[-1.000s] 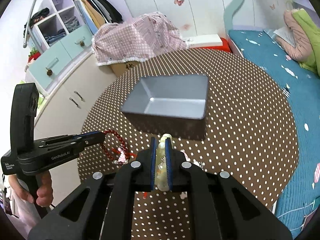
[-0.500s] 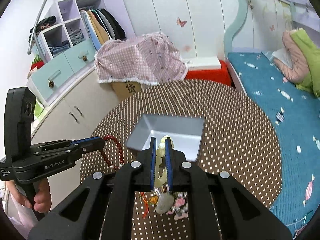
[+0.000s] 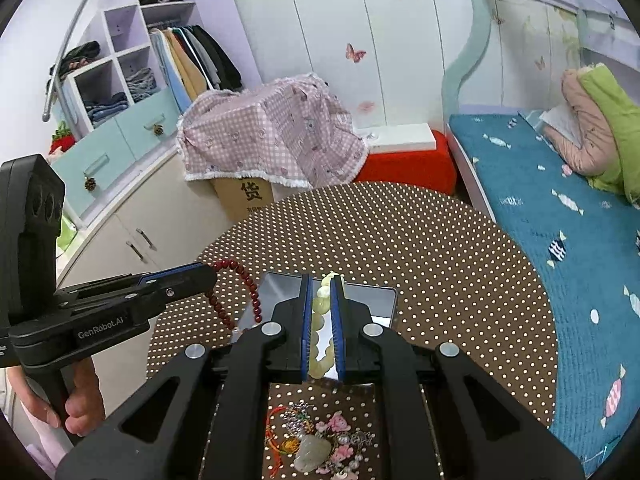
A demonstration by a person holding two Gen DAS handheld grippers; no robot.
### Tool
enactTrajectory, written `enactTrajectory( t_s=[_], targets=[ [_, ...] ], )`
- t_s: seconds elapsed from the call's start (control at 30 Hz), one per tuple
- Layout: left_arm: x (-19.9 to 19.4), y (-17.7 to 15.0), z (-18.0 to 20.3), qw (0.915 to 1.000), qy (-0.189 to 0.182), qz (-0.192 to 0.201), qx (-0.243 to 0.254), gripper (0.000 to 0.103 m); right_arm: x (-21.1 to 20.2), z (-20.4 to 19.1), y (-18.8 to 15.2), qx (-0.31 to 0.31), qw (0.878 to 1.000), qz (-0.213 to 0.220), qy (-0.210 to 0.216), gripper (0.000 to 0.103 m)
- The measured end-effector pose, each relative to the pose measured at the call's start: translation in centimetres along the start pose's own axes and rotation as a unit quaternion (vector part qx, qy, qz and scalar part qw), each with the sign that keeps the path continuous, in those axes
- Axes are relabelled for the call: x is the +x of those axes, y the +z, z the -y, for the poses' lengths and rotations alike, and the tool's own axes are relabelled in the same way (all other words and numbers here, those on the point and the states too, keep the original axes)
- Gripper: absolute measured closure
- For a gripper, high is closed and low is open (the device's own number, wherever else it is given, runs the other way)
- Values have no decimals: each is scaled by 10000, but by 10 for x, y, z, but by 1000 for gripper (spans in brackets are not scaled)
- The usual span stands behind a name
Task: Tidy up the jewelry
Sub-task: 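Carry the cream bracelet in the right tool while the left tool carries the red bracelet into the tin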
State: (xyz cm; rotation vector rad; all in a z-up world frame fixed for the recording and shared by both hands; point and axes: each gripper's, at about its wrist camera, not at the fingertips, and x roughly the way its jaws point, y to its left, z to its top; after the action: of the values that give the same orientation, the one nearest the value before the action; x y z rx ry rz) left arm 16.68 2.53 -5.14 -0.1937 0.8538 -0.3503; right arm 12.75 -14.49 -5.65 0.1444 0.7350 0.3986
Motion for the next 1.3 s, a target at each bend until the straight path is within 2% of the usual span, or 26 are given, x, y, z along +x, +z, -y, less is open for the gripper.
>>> enactTrajectory(
  t_s=[0.43, 0.63, 0.8, 0.83, 0.93, 0.97, 1.23, 1.3],
  targets=[
    [71, 1, -22, 9972, -22, -737, -146, 95, 48, 19, -4, 263, 9974, -666, 37, 95],
    [82, 1, -18, 9966, 1, -828, -44, 94, 57, 20, -7, 348, 9957, -853, 51, 95],
    [79, -4, -15, 9966, 19, -818, -17, 94, 49, 20, -6, 358, 9962, -789, -63, 91],
    [78, -5, -15, 9966, 32, -818, -20, 94, 48, 21, -6, 362, 9963, -773, -80, 89],
    [74, -8, -14, 9967, 52, -809, 3, 94, 40, 23, -6, 354, 9968, -682, -201, 68],
    [71, -10, -14, 9968, 58, -797, 5, 94, 38, 23, -6, 352, 9970, -656, -222, 65],
    [52, -20, -11, 9975, 120, -697, 25, 86, 29, 18, -9, 332, 9971, -630, -287, 54],
    [47, -21, -10, 9976, 154, -667, 39, 78, 26, 15, -10, 312, 9972, -612, -299, 51]
  ],
)
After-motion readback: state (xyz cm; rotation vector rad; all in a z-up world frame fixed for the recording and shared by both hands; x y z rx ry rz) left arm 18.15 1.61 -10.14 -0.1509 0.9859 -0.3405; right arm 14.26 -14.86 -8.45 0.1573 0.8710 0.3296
